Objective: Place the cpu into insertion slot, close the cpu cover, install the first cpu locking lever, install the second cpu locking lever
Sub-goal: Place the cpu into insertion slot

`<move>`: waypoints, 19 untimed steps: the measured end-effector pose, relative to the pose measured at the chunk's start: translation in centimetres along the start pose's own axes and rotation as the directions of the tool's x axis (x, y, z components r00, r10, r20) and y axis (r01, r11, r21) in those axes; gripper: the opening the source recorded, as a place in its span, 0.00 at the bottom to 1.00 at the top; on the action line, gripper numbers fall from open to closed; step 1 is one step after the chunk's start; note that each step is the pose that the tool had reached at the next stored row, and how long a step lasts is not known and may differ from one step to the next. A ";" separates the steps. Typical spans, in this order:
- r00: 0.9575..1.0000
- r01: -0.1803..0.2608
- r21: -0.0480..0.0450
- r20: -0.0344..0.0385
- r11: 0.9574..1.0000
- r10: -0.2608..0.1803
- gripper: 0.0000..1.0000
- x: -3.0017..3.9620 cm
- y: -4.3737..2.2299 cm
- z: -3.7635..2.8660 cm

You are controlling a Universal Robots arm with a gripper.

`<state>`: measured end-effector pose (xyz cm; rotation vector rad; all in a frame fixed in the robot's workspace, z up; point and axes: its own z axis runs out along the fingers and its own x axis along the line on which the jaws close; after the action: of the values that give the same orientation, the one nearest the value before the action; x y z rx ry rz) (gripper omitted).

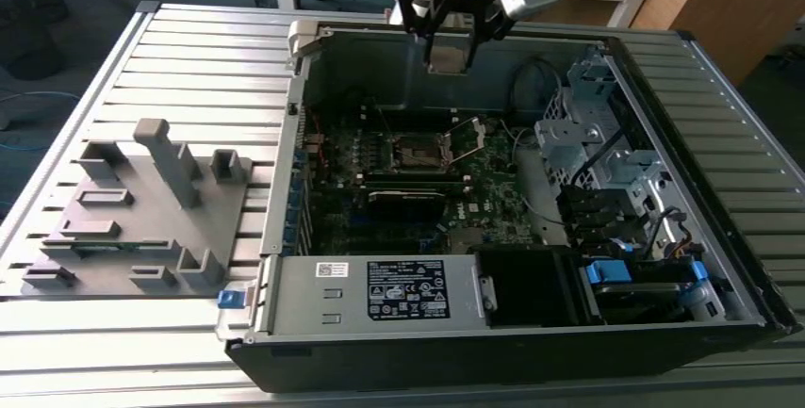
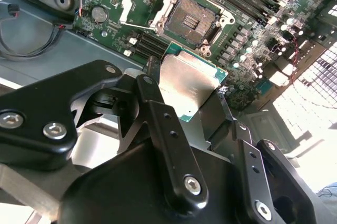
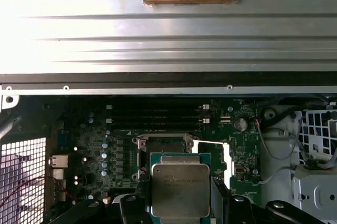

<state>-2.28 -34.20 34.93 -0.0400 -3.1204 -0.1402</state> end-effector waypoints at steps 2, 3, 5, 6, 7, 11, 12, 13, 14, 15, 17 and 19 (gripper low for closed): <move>1.000 0.000 0.000 0.000 1.000 0.000 0.54 0.00 0.00 0.05; 1.000 0.000 0.000 0.000 1.000 0.000 0.54 0.00 -0.01 0.05; 1.000 0.000 0.000 0.000 1.000 0.000 0.54 0.00 -0.01 0.07; 1.000 0.000 0.000 0.000 1.000 0.000 0.54 0.00 -0.01 0.08; 1.000 0.000 0.000 0.000 1.000 0.000 0.54 0.00 -0.01 0.08; 1.000 0.000 0.000 0.000 1.000 0.000 0.54 0.00 -0.01 0.17; 1.000 0.000 0.000 0.000 1.000 0.000 0.54 0.00 -0.02 0.19; 1.000 0.000 0.000 0.000 1.000 0.000 0.54 0.00 -0.02 0.21; 1.000 0.000 0.000 0.000 1.000 0.000 0.54 0.00 -0.02 0.21; 1.000 0.000 0.000 0.000 1.000 0.000 0.54 0.00 -0.02 0.22; 1.000 0.000 0.000 0.000 1.000 0.000 0.54 0.00 -0.02 0.24; 1.000 0.000 0.000 0.000 1.000 0.000 0.54 -0.01 -0.02 0.28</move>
<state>-2.28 -34.20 34.65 -0.0400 -3.1204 -0.1405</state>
